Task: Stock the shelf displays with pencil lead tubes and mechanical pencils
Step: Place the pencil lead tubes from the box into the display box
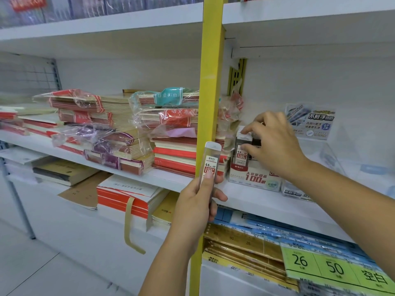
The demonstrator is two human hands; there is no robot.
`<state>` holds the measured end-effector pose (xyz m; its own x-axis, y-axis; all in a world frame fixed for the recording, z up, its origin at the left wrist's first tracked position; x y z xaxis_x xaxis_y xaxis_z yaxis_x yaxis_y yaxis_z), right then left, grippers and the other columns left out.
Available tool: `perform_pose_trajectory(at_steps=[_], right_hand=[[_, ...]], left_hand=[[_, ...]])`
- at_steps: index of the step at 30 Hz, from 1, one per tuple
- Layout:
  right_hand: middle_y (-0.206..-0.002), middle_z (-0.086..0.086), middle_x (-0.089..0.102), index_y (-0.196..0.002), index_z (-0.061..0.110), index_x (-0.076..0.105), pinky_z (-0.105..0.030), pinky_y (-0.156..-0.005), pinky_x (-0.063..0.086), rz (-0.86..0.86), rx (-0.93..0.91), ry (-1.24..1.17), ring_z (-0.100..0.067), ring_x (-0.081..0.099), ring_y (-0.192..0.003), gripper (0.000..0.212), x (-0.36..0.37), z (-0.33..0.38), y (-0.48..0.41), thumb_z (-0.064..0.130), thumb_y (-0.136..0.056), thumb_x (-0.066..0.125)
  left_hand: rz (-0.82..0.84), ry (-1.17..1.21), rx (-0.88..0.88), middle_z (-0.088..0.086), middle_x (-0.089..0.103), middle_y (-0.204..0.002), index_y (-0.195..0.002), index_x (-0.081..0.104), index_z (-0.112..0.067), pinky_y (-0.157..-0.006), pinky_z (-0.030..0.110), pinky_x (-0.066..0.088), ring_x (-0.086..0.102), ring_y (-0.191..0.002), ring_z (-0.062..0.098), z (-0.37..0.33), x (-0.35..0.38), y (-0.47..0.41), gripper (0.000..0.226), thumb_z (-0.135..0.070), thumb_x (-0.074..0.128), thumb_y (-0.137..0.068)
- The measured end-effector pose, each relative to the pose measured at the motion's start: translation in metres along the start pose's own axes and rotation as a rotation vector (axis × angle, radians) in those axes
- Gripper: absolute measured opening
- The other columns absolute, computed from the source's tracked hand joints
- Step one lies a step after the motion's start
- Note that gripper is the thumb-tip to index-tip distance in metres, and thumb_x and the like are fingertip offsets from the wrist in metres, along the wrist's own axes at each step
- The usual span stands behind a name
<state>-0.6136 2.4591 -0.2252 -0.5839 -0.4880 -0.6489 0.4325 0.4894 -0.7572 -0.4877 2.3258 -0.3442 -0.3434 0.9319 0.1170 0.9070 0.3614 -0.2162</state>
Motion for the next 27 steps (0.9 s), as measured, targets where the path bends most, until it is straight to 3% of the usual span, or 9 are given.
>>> perform_pose_trajectory(at_steps=[6, 9, 12, 14, 18, 20, 23, 25, 27], right_hand=[[-0.135, -0.004, 0.048, -0.128, 0.025, 0.061, -0.041, -0.103, 0.024, 0.075, 0.023, 0.065, -0.024, 0.029, -0.126, 0.04, 0.004, -0.004, 0.008, 0.036, -0.09, 0.062], [-0.133, -0.001, 0.053, -0.131, 0.021, 0.058, -0.037, -0.102, 0.027, 0.023, 0.025, 0.024, -0.021, 0.035, -0.125, 0.038, -0.007, 0.002, 0.017, 0.032, -0.095, 0.054], [-0.112, 0.012, 0.063, -0.122, 0.024, 0.062, -0.017, -0.084, 0.034, -0.049, 0.104, -0.355, 0.0, 0.047, -0.101, 0.027, -0.024, 0.014, 0.031, 0.028, -0.098, 0.05], [-0.103, 0.018, 0.064, -0.119, 0.034, 0.061, -0.006, -0.073, 0.04, 0.074, 0.187, -0.708, 0.008, 0.054, -0.091, 0.024, -0.025, 0.028, 0.04, 0.03, -0.097, 0.052], [-0.096, 0.002, 0.073, -0.117, 0.034, 0.058, -0.033, -0.084, 0.053, 0.285, 0.265, -1.005, -0.019, 0.065, -0.092, 0.029, -0.018, 0.046, 0.052, 0.021, -0.092, 0.063], [-0.092, 0.0, 0.074, -0.111, 0.032, 0.06, -0.033, -0.076, 0.055, 0.259, 0.284, -1.034, -0.02, 0.067, -0.088, 0.028, -0.022, 0.042, 0.05, 0.014, -0.09, 0.065], [-0.09, 0.011, 0.073, -0.101, 0.038, 0.059, -0.017, -0.063, 0.052, 0.06, 0.312, -1.008, -0.002, 0.067, -0.078, 0.026, -0.04, 0.023, 0.04, 0.015, -0.09, 0.064], [-0.093, 0.006, 0.07, -0.099, 0.041, 0.056, -0.027, -0.068, 0.058, -0.104, 0.298, -0.894, -0.006, 0.067, -0.083, 0.026, -0.054, 0.008, 0.03, 0.018, -0.091, 0.062], [-0.093, 0.006, 0.066, -0.105, 0.036, 0.055, -0.039, -0.073, 0.057, -0.126, 0.229, -0.73, -0.011, 0.065, -0.084, 0.022, -0.055, 0.003, 0.023, 0.02, -0.091, 0.061]], left_hand=[[0.016, -0.022, 0.003, -0.005, 0.072, -0.079, -0.089, 0.069, -0.047, -0.049, 0.016, 0.044, 0.052, -0.052, 0.003, -0.001, 0.003, 0.001, 0.034, -0.067, 0.042, -0.083], [0.023, -0.021, 0.002, -0.006, 0.071, -0.078, -0.092, 0.07, -0.045, -0.049, 0.015, 0.044, 0.052, -0.052, 0.003, 0.0, 0.006, 0.001, 0.038, -0.069, 0.043, -0.08], [0.052, -0.017, 0.021, -0.008, 0.068, -0.076, -0.093, 0.072, -0.041, -0.049, 0.015, 0.043, 0.051, -0.052, 0.004, -0.002, 0.012, 0.001, 0.043, -0.071, 0.044, -0.079], [0.088, -0.004, 0.035, -0.009, 0.067, -0.074, -0.091, 0.073, -0.039, -0.049, 0.017, 0.042, 0.05, -0.052, 0.005, -0.003, 0.018, 0.002, 0.042, -0.069, 0.045, -0.081], [0.141, -0.003, 0.037, -0.008, 0.065, -0.073, -0.091, 0.074, -0.037, -0.048, 0.018, 0.043, 0.05, -0.053, 0.006, -0.004, 0.028, 0.004, 0.038, -0.064, 0.048, -0.086], [0.106, -0.019, 0.058, -0.009, 0.067, -0.075, -0.093, 0.073, -0.039, -0.05, 0.017, 0.046, 0.055, -0.058, 0.004, -0.003, 0.03, 0.002, 0.027, -0.055, 0.052, -0.092], [-0.041, -0.199, 0.23, -0.02, 0.066, -0.096, -0.103, 0.067, -0.045, -0.069, 0.012, 0.053, 0.061, -0.087, -0.007, -0.005, 0.029, -0.002, 0.012, -0.039, 0.058, -0.097], [-0.11, -0.405, 0.359, -0.026, 0.056, -0.117, -0.124, 0.057, -0.044, -0.088, 0.007, 0.046, 0.051, -0.111, -0.01, -0.007, 0.032, -0.004, 0.028, -0.035, 0.06, -0.097], [-0.116, -0.561, 0.437, -0.021, 0.047, -0.137, -0.139, 0.049, -0.037, -0.105, 0.016, 0.037, 0.041, -0.128, -0.006, -0.005, 0.038, -0.007, 0.042, -0.036, 0.058, -0.098]])
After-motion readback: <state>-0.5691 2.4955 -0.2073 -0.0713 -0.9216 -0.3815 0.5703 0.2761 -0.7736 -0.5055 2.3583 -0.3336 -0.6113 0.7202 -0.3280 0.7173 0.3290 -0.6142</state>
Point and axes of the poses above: each hand's wrist, its own y-axis away from the middle knuckle, its own x-axis out of the palm, z = x × y, the point moved 5 cm from there along -y, towards the middle knuckle
